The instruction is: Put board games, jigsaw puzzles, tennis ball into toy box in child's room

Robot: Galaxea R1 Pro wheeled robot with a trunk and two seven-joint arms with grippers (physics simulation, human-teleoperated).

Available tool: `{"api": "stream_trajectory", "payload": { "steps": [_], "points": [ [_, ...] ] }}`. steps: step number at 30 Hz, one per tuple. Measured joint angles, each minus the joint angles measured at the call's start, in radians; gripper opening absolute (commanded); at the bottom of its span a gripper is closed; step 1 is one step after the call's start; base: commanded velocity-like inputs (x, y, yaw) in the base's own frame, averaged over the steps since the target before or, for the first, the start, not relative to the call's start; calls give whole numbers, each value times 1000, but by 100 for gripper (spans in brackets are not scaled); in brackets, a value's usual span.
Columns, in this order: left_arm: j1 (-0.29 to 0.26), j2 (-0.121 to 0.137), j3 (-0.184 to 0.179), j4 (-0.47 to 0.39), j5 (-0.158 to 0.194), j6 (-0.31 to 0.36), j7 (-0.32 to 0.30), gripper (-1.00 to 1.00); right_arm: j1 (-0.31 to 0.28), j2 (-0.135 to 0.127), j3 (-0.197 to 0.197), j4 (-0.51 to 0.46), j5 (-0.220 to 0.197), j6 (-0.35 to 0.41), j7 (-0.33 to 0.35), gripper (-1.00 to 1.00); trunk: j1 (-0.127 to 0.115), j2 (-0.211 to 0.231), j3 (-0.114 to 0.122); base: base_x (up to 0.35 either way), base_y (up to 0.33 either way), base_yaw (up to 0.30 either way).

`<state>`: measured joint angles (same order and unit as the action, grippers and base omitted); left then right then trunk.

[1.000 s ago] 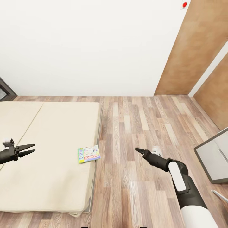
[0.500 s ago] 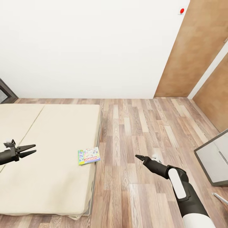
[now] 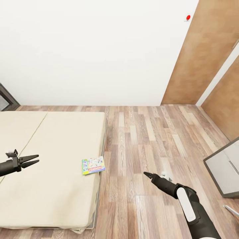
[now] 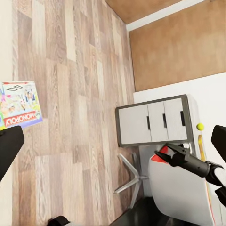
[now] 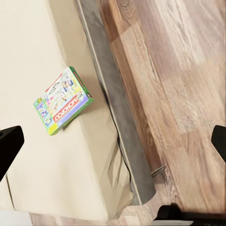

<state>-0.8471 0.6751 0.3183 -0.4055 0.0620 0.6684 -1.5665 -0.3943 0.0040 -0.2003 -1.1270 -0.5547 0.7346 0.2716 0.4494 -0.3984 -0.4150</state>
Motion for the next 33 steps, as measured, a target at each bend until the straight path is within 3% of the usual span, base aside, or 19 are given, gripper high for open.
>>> {"api": "stream_trajectory", "payload": {
  "steps": [8, 18, 27, 33],
  "points": [
    [26, 2, 0, 0, 1, -7, 0, 100, 24, -1, -1, 70, 9, -76, 4, 100, 0, 0, 13, 0, 0, 0],
    [66, -5, -1, 1, 1, -74, 0, 100, 27, -1, 0, 184, 12, -170, 5, 100, 0, 0, 30, 0, 0, 0],
    [66, -5, -1, 1, 1, -74, 0, 100, 27, -1, 0, 184, 12, -170, 5, 100, 0, 0, 44, 0, 0, 0],
    [79, -4, 0, 1, 2, -83, 0, 100, 27, 1, 2, 207, 11, -224, 6, 100, 0, 0, 54, 0, 0, 0]
  ]
}}
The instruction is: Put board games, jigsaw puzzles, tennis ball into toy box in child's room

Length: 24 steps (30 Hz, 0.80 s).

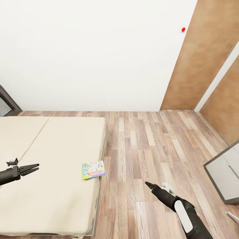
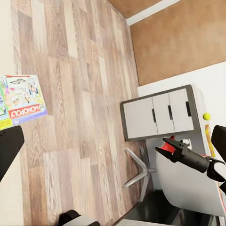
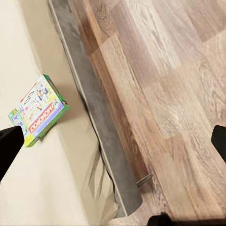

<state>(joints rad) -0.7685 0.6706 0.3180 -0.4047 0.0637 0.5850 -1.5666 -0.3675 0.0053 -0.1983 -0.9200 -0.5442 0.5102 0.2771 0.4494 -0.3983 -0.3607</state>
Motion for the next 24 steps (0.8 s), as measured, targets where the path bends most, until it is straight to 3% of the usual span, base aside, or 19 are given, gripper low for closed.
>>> {"api": "stream_trajectory", "payload": {
  "steps": [10, 19, 24],
  "points": [
    [5, 0, 0, -1, 2, -3, 0, 100, -1, 0, -14, -5, -13, -20, -1, 100, 0, 0, 16, 0, 0, 0],
    [5, 0, 0, -5, 2, -3, 0, 100, -1, 11, -12, -164, -45, -25, -3, 100, 0, 0, 31, 0, 0, 0],
    [5, 0, 0, -6, 3, -4, 0, 100, -1, 17, -7, -204, -53, -29, -3, 100, 0, 0, 40, 0, 0, 0]
  ]
}}
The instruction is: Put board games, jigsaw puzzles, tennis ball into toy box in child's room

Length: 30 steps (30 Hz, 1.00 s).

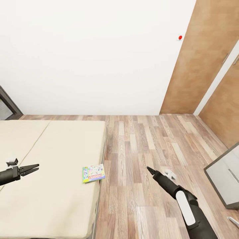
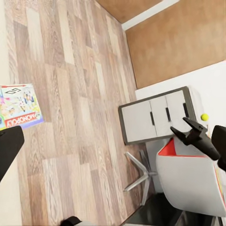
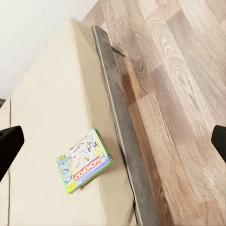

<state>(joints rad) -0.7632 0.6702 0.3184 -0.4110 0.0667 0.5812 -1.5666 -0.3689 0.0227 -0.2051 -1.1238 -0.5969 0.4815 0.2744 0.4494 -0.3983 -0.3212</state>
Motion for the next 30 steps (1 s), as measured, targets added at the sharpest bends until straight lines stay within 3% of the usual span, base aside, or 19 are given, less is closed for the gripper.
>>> {"api": "stream_trajectory", "payload": {
  "steps": [11, 23, 30],
  "points": [
    [0, -7, 1, -2, 2, -1, 0, 100, 0, 5, 6, -28, 2, 1, 1, 100, 0, 0, 18, 0, 0, 0],
    [0, -42, 1, -5, 0, 1, 0, 100, 0, 6, 6, -16, 6, -6, 3, 100, 0, 0, 38, 0, 0, 0],
    [0, -48, 1, -5, -1, 0, 0, 100, 0, 5, 5, -14, 4, -41, 4, 100, 0, 0, 49, 0, 0, 0]
  ]
}}
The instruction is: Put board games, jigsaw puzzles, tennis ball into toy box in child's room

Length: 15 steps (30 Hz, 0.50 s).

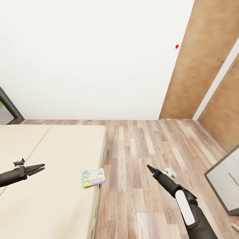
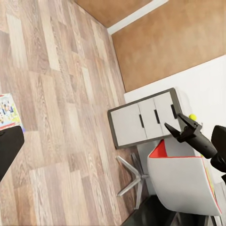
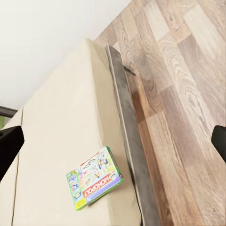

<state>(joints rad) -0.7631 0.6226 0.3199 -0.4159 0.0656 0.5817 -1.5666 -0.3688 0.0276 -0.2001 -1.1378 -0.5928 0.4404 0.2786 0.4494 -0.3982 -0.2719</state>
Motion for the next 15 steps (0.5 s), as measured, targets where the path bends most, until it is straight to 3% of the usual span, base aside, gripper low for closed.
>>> {"api": "stream_trajectory", "payload": {
  "steps": [15],
  "points": [
    [0, -2, 0, -1, 1, -5, 0, 100, 0, 0, 1, 0, 2, -18, 1, 100, 0, 0, 25, 0, 0, 0]
  ]
}}
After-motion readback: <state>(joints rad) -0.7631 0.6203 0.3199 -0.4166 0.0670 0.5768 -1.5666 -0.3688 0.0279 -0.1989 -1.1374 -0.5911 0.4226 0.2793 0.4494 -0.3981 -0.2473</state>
